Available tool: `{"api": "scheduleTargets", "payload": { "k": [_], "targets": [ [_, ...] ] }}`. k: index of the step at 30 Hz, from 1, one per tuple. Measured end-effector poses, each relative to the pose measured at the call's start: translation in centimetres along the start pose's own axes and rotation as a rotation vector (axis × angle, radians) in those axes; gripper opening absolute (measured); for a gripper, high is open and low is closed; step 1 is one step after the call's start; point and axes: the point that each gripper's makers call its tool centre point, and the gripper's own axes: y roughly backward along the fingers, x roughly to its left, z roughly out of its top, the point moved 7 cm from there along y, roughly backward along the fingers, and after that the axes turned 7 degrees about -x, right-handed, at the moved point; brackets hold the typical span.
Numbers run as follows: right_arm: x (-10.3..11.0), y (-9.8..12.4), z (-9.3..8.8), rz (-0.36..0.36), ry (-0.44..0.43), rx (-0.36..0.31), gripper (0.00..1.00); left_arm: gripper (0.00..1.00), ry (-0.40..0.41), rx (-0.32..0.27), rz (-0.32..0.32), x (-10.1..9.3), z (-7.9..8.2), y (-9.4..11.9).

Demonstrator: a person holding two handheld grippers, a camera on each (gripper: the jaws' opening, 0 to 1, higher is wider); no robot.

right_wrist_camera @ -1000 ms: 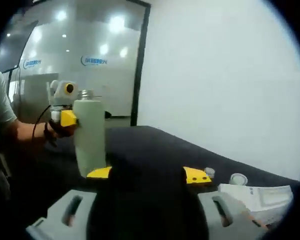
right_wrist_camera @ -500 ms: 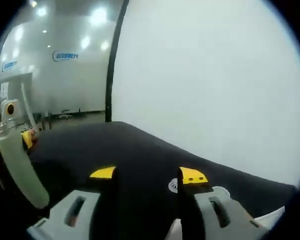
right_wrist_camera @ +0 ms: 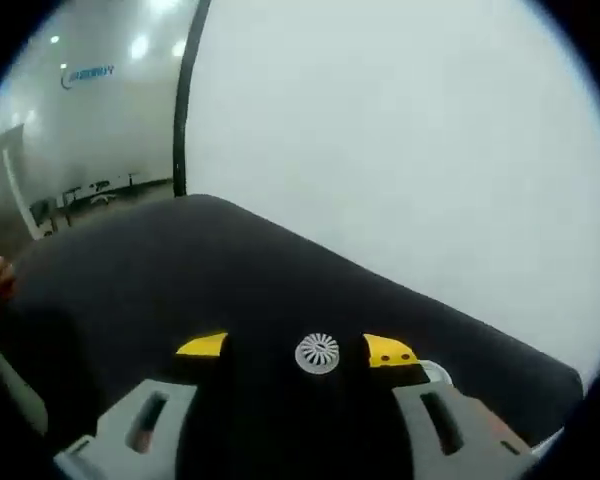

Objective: Assemble the cup parts correctly, then place the assembled cup into the box.

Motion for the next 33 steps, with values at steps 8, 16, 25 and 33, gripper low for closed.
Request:
{"api": "scheduleTargets", "payload": {
  "k": [8, 16, 25, 33],
  "targets": [
    [-0.5, -2.0, -0.6, 0.004, -0.047, 0.055, 0.45, 0.46, 0.025, -0.015, -0.010, 0.4, 1.1, -0.2],
    [-0.9, -3.9, -2.2, -0.032, -0.006, 0.123, 0.44, 0.69, 0.056, 0.030, -0.031, 0.6, 1.1, 1.3],
    [-2.3, -5.6, -2.4, -0.062, 0.003, 0.196, 0.35, 0.70, 0.119, 0.009, -0.023, 0.8, 1.8, 4.6],
    [-0.7, -5.4, -3.3, -0.053, -0.021, 0.232, 0.24, 0.64, 0.082, 0.031, 0.009, 0.8, 1.6, 6.6]
  ]
}}
